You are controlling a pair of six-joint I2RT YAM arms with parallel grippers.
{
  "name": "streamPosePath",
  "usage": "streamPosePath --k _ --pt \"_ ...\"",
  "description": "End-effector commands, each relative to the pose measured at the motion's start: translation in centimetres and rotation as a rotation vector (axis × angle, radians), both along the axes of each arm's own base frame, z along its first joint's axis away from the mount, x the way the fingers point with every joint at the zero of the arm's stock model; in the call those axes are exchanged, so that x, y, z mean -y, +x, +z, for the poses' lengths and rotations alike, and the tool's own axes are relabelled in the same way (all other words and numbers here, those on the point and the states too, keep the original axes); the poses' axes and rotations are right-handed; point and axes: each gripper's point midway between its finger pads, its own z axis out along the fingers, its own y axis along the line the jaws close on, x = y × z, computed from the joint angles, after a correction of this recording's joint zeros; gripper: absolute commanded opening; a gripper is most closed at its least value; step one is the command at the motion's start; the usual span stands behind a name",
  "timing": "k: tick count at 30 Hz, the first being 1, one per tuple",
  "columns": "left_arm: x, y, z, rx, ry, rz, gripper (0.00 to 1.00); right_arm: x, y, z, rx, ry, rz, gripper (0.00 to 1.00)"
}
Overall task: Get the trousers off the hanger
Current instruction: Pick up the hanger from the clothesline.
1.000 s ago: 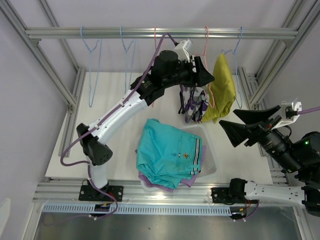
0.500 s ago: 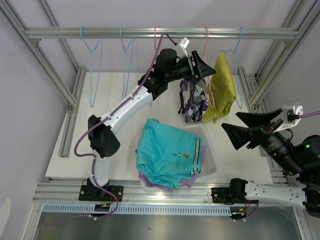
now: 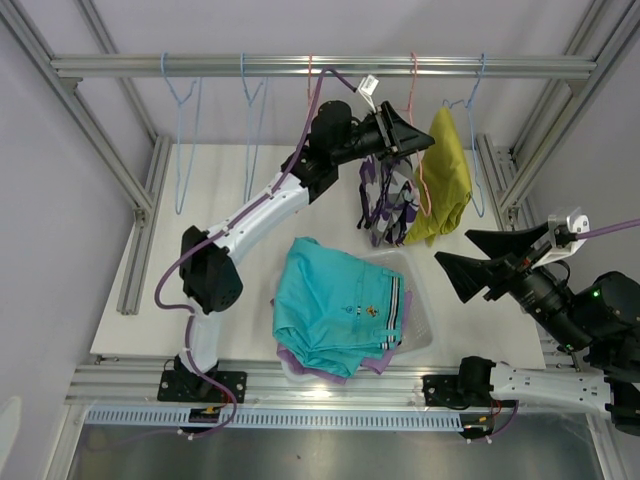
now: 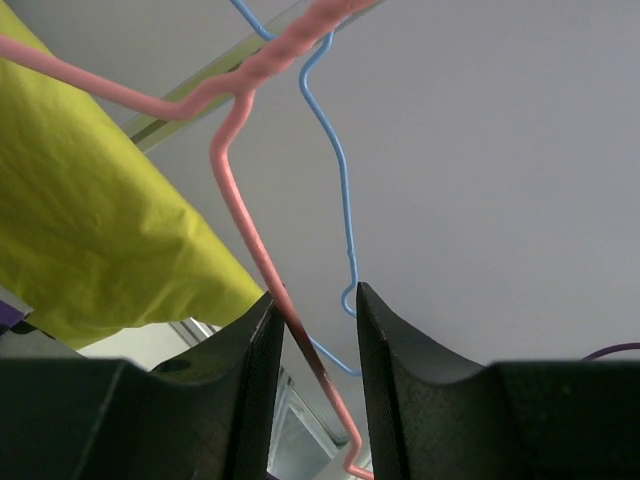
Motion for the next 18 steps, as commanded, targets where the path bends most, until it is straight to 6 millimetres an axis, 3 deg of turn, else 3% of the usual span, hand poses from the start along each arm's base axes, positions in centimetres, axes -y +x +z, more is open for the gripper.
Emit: streamPosePath --k 1,6,13,18 --pt "0.0 -0.7 1.7 0.025 -0.069 -0.024 0.38 0.7 0.0 0.2 -0.001 0.018 -0.016 0.88" --pt "0.1 -1.5 0.7 0.011 -0.049 -0.021 0.35 0.9 -0.2 -0.1 -0.011 0.028 -0.008 0.88" --pt "0.2 -2.4 1.6 0.033 -0.047 -0.002 0.3 1.5 -0.3 -0.4 -0.019 0.043 -0.014 0.88" --pt "0.3 -2.7 2.7 0.041 -0.067 -0.002 0.16 1.7 -0.3 -0.7 -0.024 0.045 -0.017 0.88"
